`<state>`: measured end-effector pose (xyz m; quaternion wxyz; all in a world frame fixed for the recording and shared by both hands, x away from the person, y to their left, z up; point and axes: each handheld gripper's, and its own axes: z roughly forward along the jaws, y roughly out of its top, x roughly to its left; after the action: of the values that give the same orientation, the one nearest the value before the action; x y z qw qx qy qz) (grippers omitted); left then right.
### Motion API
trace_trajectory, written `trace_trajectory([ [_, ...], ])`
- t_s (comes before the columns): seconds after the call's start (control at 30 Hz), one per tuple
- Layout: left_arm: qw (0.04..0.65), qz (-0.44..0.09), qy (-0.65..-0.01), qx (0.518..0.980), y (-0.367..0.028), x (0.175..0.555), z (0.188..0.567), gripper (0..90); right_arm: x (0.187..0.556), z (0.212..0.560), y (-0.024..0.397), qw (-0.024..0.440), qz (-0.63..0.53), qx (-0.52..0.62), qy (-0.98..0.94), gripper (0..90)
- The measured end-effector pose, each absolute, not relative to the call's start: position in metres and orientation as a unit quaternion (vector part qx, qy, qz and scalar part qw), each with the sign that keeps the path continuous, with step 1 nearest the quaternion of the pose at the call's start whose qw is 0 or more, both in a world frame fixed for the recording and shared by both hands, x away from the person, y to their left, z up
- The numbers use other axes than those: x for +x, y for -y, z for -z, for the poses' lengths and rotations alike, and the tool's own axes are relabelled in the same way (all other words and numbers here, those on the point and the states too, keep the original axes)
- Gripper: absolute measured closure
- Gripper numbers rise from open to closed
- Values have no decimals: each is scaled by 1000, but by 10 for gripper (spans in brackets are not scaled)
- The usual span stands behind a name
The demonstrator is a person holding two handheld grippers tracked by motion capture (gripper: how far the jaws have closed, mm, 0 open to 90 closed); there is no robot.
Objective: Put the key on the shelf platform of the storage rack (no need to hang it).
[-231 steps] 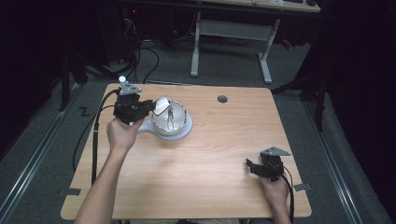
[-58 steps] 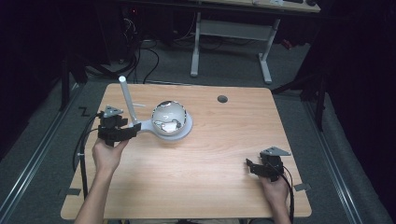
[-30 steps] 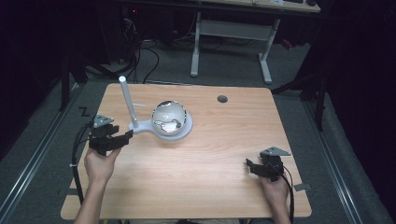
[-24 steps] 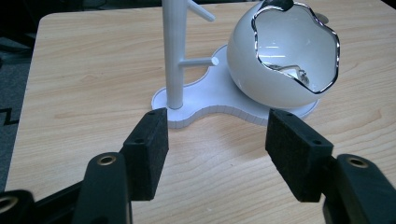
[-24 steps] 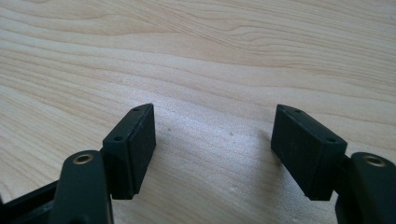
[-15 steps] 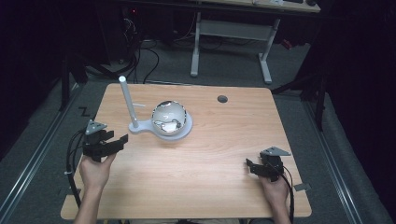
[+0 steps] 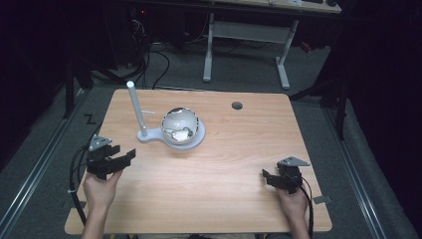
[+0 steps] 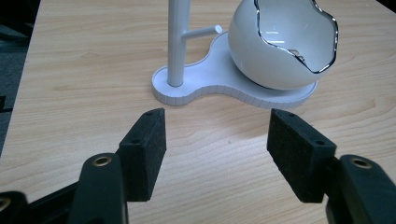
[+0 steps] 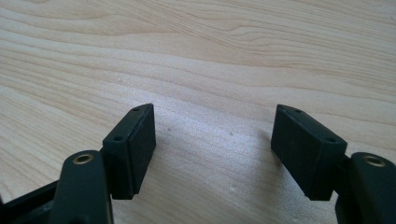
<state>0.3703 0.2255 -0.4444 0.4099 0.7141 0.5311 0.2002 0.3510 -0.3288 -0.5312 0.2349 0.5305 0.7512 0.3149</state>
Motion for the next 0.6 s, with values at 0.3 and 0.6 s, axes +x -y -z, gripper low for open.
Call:
trace_trajectory([
  [0.3, 412, -188, -531, 716, -221, 367, 457, 376, 351, 531, 329, 235, -315, 531, -751, 312],
  [0.6, 408, -175, -532, 720, -218, 365, 469, 373, 350, 531, 328, 236, -315, 531, -750, 312],
])
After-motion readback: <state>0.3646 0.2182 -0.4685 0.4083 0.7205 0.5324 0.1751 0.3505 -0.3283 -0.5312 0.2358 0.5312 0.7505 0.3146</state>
